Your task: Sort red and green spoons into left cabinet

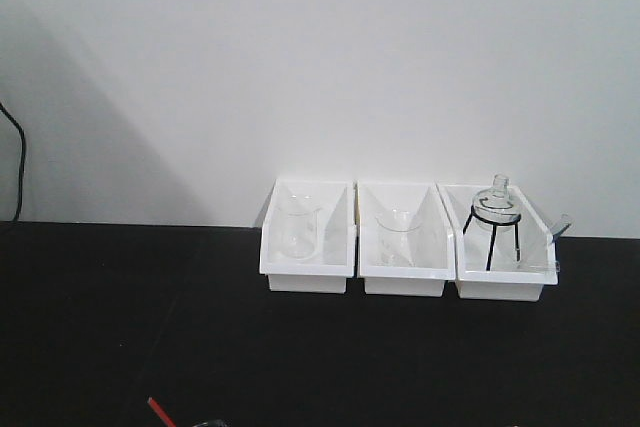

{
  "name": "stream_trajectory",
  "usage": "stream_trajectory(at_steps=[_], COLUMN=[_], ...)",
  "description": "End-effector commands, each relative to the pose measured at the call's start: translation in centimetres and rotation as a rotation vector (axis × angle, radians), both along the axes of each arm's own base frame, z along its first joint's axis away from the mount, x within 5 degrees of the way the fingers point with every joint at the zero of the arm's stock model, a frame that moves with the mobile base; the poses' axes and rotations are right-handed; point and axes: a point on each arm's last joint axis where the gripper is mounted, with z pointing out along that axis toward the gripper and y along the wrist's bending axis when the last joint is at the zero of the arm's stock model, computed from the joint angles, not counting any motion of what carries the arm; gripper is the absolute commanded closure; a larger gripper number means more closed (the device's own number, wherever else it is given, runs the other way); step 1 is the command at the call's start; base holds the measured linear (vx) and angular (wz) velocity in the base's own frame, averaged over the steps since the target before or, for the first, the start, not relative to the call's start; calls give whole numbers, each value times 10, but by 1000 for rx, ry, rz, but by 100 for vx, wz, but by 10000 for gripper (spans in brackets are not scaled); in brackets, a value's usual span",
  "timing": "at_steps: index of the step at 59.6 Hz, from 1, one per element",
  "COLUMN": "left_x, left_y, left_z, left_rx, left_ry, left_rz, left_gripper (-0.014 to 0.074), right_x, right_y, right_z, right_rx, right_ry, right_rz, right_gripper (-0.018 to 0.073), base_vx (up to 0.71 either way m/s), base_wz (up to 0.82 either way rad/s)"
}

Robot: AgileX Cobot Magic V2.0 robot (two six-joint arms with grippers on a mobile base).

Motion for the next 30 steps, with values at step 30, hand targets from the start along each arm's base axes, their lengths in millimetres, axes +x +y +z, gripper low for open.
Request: stream_trajectory(at_steps=[30], left_x=[-1], left_y=[0], left_z=[9], left_rx=[-27], left_ry=[-99], left_rz=[2], left_gripper=[594], right_x=[-1], right_y=[0], right_z=[4], right_rx=[-3], right_ry=[-83], right_rz=[-6], right_gripper=[564], base_vx=[0], base_wz=[0])
